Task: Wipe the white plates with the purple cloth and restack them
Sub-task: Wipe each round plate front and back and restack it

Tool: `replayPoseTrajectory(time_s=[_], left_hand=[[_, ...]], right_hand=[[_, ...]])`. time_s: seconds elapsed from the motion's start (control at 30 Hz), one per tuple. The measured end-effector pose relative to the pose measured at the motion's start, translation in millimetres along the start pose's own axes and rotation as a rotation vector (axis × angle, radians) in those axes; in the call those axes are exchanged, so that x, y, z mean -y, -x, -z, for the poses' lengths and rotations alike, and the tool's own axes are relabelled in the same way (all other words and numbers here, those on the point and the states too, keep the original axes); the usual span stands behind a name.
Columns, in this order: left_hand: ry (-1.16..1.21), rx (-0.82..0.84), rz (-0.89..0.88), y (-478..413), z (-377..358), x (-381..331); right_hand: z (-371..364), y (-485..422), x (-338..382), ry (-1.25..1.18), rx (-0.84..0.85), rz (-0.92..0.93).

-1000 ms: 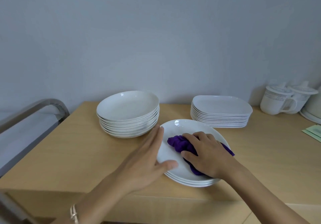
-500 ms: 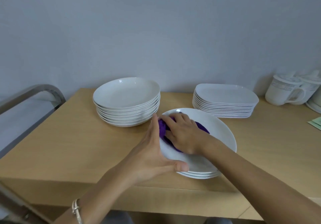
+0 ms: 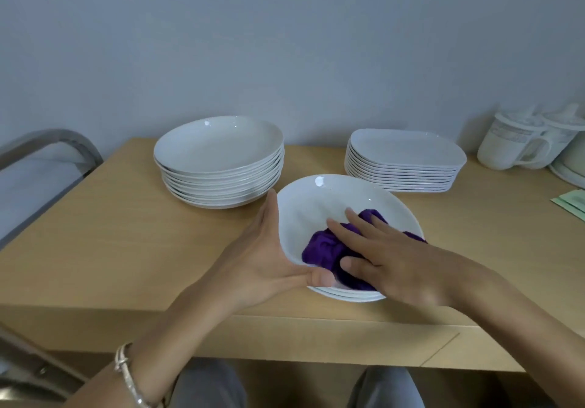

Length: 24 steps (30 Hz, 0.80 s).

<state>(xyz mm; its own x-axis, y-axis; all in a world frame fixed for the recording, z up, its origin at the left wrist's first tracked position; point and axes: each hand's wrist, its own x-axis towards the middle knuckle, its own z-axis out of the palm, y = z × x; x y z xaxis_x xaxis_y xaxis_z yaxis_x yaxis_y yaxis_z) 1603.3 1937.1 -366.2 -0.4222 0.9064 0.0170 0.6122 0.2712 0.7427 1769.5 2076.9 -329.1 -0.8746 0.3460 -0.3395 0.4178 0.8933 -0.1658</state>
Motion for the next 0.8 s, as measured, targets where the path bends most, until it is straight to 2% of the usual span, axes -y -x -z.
replayPoseTrajectory(time_s=[0.07,0.17,0.3,0.53,0.67,0.8], left_hand=[[0.048,0.013,0.023,2,0,-3],[0.139,0.033,0.057,3,-1,-4],[0.214,0.033,0.006,0,-4,0],[0.136,-0.013,-0.023,1,-2,-2],[0.119,0.0,-0.052,1,0,-1],[0.034,-0.012,-0.037,-1,1,0]], right_hand=[[1,2,12,-0.141,0.047,0.089],[2,-24,23,-0.235,0.007,0.145],[1,-83,25,-0.13,-0.175,0.218],[13,-105,-5,0.047,-0.363,-0.058],[15,-72,-21,0.088,-0.325,-0.134],[12,-13,-19,-0.009,-0.06,-0.063]])
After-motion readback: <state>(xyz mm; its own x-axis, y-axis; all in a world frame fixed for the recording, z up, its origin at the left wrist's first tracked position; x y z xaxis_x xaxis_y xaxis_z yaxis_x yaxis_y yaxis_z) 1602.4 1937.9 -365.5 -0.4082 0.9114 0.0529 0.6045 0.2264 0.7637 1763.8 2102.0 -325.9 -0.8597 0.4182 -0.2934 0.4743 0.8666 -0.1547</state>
